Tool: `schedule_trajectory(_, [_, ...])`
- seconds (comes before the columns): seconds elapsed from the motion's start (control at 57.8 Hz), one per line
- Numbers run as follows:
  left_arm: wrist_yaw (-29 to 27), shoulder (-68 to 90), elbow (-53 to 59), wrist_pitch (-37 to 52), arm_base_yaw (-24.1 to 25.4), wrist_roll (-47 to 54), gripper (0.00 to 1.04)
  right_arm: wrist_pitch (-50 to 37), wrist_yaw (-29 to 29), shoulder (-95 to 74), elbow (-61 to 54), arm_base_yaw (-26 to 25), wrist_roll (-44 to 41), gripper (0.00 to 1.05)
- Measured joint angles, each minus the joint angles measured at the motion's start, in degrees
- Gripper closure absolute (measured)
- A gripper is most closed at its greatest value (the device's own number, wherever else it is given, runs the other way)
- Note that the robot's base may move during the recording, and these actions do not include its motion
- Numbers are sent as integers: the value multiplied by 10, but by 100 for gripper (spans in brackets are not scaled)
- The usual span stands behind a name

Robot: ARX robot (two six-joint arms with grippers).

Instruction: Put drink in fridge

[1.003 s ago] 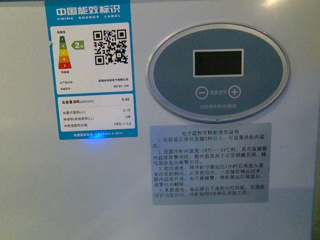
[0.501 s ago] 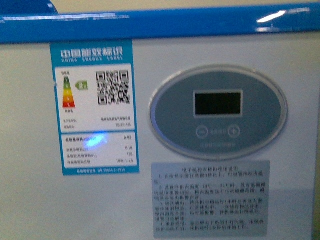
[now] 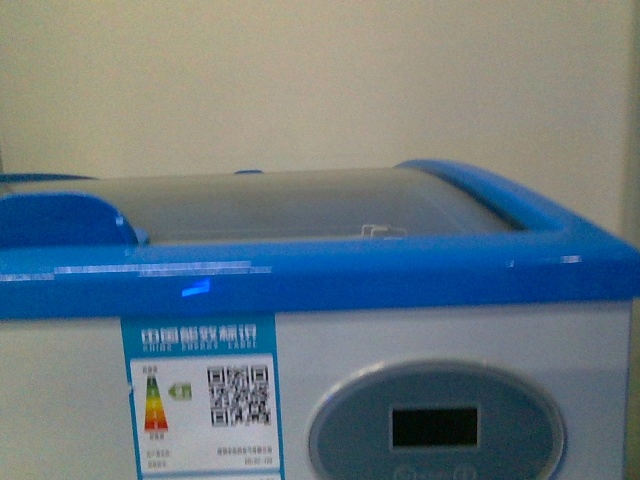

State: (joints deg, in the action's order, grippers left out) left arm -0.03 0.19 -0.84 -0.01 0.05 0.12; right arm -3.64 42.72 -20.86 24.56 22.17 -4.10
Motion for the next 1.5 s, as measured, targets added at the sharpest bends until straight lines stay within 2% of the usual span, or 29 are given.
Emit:
schedule_trajectory(1.21, [1, 0, 0, 0, 0, 0, 8, 0, 0, 0, 0, 0, 0, 63])
schedule_trajectory(1.262, [45, 11, -6, -17, 11, -10, 8, 0, 0, 0, 0, 0, 0, 63])
schedule_trajectory(1.279, [90, 26, -15, -37, 24, -21, 8, 0, 0, 0, 0, 0, 0, 63])
schedule_trajectory(1.331, [153, 62, -26, -45, 41, -25, 8, 0, 1, 0, 0, 0, 0, 63])
schedule_trajectory(1.348, [163, 76, -28, -43, 45, -25, 8, 0, 1, 0, 0, 0, 0, 63])
schedule_trajectory(1.383, [221, 118, -33, -31, 50, -19, 8, 0, 1, 0, 0, 0, 0, 63])
schedule_trajectory(1.418, [242, 138, -35, -22, 50, -13, 8, 0, -1, 0, 0, 0, 0, 63])
schedule_trajectory(1.504, [336, 220, -41, 32, 39, 46, 8, 0, -2, 0, 0, 1, 0, 63])
